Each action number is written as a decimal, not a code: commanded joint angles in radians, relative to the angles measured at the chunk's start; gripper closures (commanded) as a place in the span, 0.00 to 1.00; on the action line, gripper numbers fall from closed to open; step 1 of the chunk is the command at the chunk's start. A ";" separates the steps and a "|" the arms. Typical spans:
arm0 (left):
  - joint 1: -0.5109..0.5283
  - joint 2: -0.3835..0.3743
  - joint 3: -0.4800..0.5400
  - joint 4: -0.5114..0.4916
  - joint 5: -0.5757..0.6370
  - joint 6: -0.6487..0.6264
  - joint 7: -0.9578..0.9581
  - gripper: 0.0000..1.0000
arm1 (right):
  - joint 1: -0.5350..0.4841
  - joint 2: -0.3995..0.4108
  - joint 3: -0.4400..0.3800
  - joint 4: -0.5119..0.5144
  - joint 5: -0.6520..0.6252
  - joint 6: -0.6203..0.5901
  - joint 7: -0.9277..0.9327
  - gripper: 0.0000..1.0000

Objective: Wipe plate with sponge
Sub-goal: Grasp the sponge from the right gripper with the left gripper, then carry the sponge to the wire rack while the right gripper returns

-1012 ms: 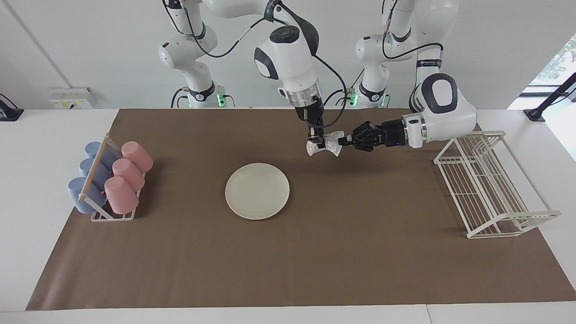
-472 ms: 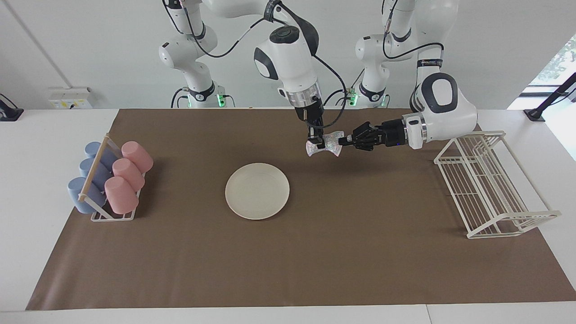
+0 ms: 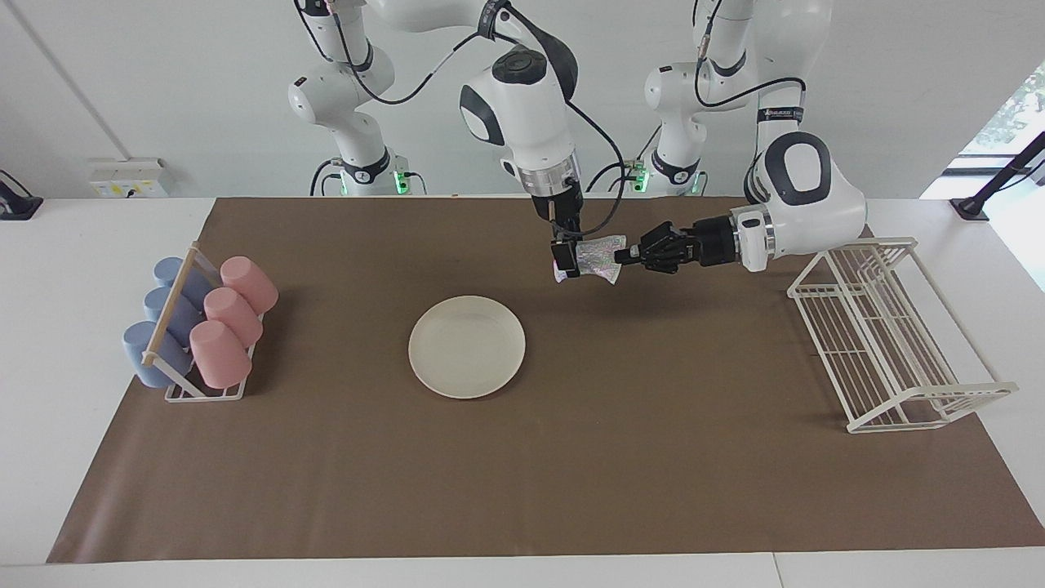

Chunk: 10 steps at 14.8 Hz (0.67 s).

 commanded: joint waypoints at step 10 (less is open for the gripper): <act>0.004 -0.010 0.012 0.188 0.430 -0.012 -0.288 1.00 | -0.418 -0.144 0.000 -0.022 -0.015 -0.317 -0.521 0.00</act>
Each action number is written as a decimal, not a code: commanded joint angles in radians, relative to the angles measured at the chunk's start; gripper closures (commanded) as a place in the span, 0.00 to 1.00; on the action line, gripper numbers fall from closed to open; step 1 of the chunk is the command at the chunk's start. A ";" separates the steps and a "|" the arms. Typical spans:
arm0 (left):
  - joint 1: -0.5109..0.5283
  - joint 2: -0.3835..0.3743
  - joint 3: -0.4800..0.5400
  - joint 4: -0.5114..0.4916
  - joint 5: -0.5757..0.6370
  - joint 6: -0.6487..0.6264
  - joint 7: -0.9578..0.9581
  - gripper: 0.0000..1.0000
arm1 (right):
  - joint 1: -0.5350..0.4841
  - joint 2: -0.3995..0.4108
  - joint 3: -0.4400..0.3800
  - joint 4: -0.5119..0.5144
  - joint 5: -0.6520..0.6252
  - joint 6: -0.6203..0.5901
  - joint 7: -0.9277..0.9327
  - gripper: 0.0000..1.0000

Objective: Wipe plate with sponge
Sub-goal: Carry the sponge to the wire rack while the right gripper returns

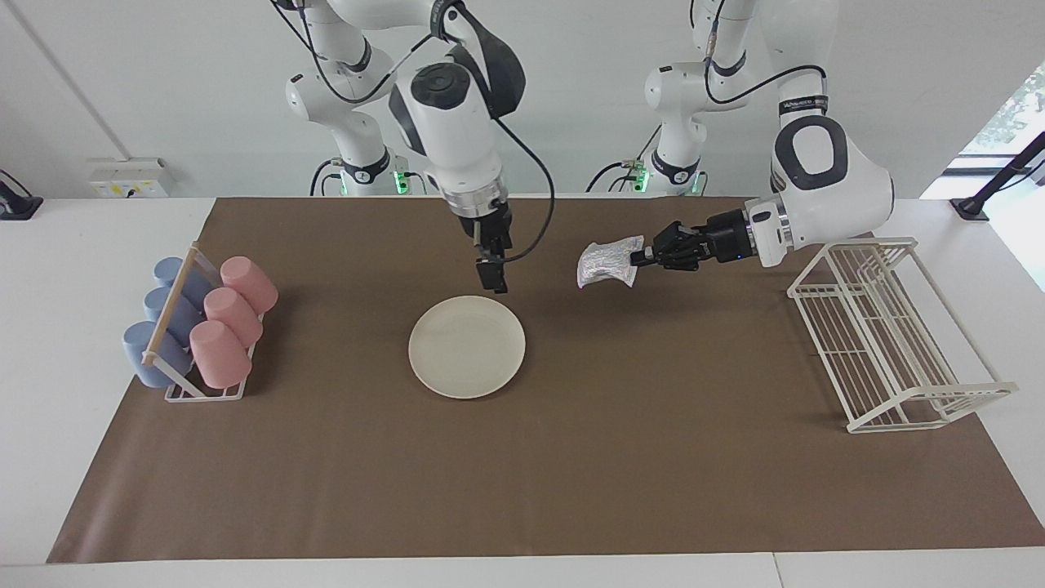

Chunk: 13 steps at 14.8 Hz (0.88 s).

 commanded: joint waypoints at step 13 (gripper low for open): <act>-0.113 -0.059 -0.013 0.109 0.817 -0.043 -0.360 1.00 | -0.433 -0.156 0.013 -0.018 -0.040 -0.304 -1.257 0.00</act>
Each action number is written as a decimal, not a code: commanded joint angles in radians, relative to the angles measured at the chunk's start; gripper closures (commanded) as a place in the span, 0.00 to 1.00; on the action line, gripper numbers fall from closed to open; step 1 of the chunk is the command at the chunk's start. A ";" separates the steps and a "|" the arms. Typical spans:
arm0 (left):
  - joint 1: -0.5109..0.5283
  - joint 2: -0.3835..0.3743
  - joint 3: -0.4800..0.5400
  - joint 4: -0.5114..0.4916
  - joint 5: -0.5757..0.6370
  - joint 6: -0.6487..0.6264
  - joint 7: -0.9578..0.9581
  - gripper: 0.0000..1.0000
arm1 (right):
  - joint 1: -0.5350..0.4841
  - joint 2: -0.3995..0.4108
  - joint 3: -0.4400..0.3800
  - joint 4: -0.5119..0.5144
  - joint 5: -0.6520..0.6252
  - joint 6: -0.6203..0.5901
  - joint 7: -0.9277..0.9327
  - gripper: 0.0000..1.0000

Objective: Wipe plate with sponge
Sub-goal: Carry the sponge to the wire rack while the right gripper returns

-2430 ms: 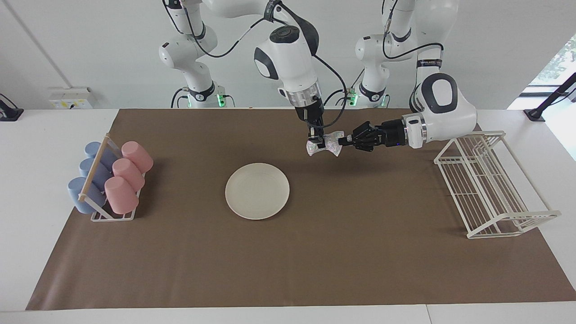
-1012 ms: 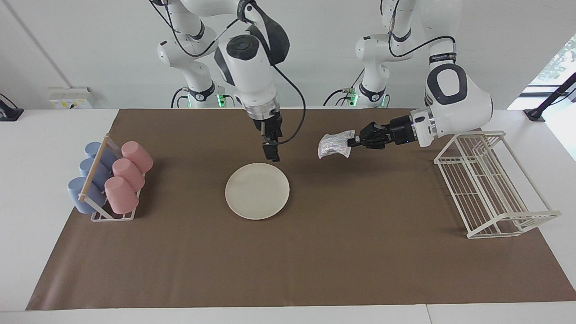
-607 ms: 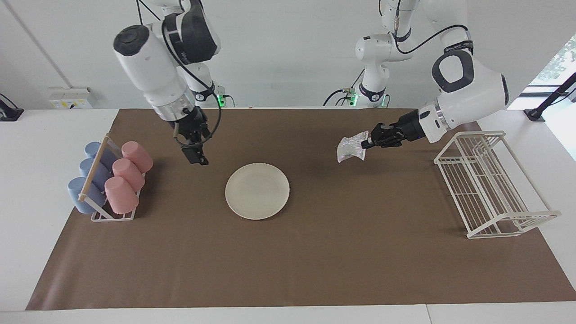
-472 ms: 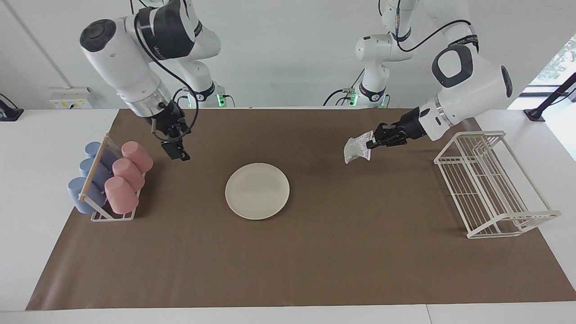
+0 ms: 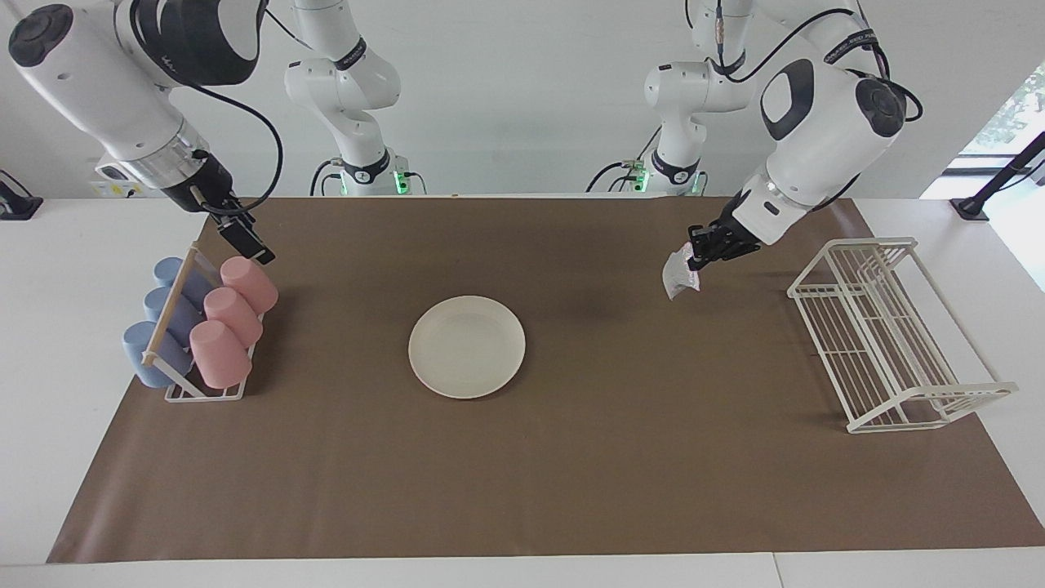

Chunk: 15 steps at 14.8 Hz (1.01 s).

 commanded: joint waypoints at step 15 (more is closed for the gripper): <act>-0.138 -0.070 0.003 -0.049 0.844 -0.198 -0.078 1.00 | 0.004 -0.057 0.012 0.007 -0.056 -0.073 -0.446 0.00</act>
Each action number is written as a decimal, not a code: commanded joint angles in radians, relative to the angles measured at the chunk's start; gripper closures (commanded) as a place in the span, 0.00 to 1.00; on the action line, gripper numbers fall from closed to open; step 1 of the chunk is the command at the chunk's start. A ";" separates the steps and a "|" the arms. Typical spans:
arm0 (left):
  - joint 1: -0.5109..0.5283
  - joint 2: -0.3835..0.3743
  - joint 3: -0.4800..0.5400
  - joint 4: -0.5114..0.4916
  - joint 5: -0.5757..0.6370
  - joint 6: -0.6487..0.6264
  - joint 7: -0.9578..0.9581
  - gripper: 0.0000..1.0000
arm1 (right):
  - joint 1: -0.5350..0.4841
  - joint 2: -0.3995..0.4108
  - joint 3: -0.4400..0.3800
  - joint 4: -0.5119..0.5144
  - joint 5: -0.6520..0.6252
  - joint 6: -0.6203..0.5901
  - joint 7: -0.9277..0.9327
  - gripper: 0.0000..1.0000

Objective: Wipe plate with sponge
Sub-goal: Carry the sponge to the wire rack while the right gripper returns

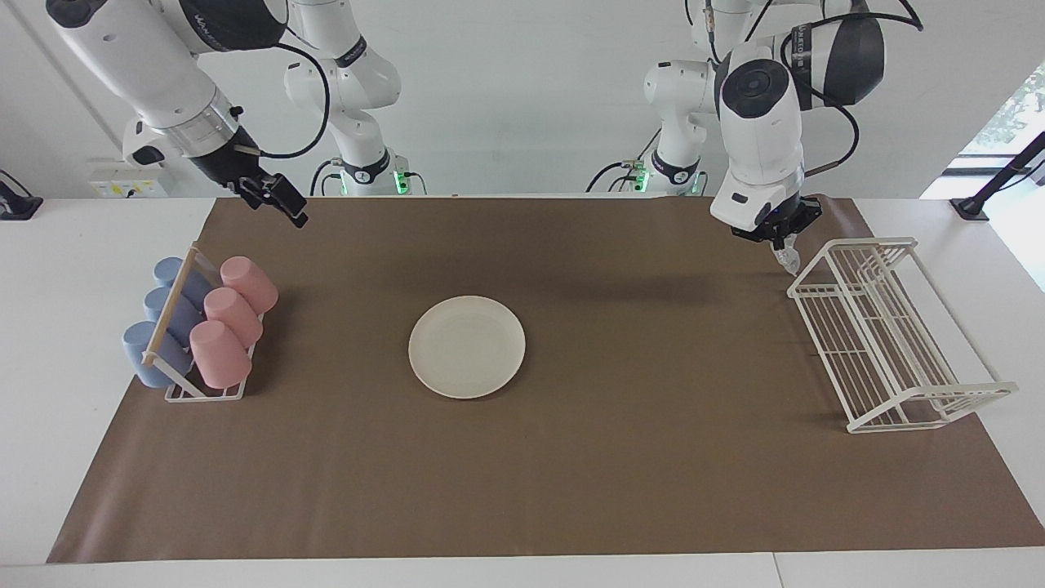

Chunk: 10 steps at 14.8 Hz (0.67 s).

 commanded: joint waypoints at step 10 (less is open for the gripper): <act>0.017 0.050 0.011 -0.114 0.525 0.039 -0.056 1.00 | -0.102 0.018 0.011 0.044 -0.056 0.001 -0.414 0.00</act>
